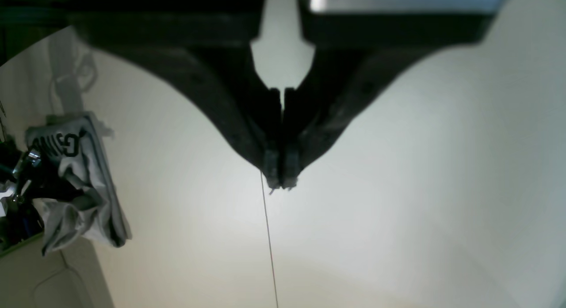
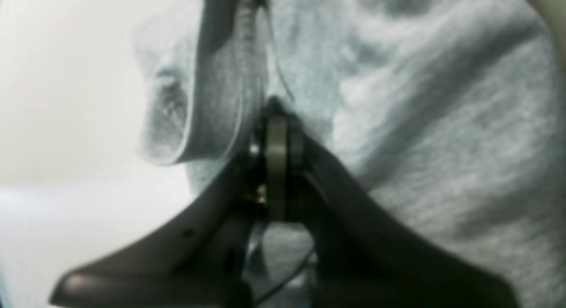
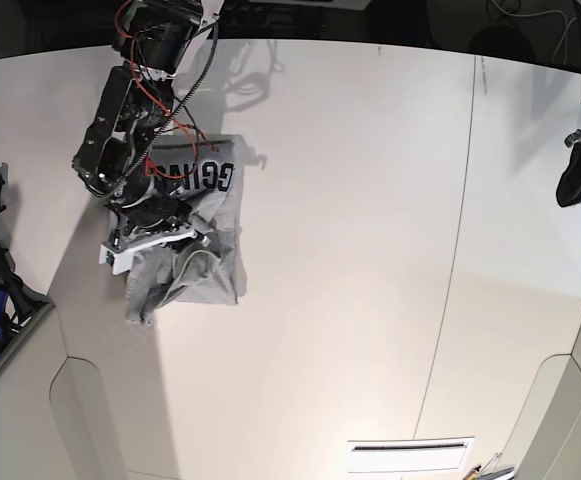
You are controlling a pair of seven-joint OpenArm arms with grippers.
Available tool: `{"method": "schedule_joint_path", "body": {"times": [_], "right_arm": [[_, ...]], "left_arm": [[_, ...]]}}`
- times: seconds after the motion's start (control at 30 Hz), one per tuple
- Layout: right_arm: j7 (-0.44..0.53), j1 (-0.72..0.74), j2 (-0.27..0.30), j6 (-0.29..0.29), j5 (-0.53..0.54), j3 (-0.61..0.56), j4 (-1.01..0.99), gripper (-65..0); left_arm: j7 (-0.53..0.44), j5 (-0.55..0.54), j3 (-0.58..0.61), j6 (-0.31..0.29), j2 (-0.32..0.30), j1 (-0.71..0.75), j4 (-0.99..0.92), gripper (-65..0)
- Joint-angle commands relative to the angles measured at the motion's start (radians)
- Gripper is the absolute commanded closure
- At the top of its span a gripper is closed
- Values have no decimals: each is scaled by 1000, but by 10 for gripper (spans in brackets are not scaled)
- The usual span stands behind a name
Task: Fold the T-shirt properly
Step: 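Drag the folded shirt with the right gripper toward the table corner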
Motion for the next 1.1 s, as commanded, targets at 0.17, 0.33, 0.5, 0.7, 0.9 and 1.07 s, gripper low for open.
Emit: {"method": "schedule_joint_path", "body": {"times": [0.17, 0.33, 0.5, 0.7, 0.9, 1.07], "right_arm": [[-98, -48, 17, -44, -96, 101, -17, 0], [-98, -100, 39, -44, -97, 104, 27, 0], [-97, -151, 107, -34, -96, 104, 81, 0], [-105, -151, 161, 5, -82, 101, 87, 0], [-97, -142, 186, 5, -4, 101, 112, 0], [-101, -139, 188, 5, 2, 101, 270, 0]], "left_arm": [[-14, -41, -5, -6, -17, 0, 17, 0], [-13, -43, -5, -6, -17, 0, 17, 0], [-13, -43, -5, -6, -16, 0, 17, 0], [-12, -63, -5, -6, -16, 0, 17, 0], [-12, -64, -5, -6, -16, 0, 17, 0], [-11, -63, -5, -6, -16, 1, 17, 0]]}}
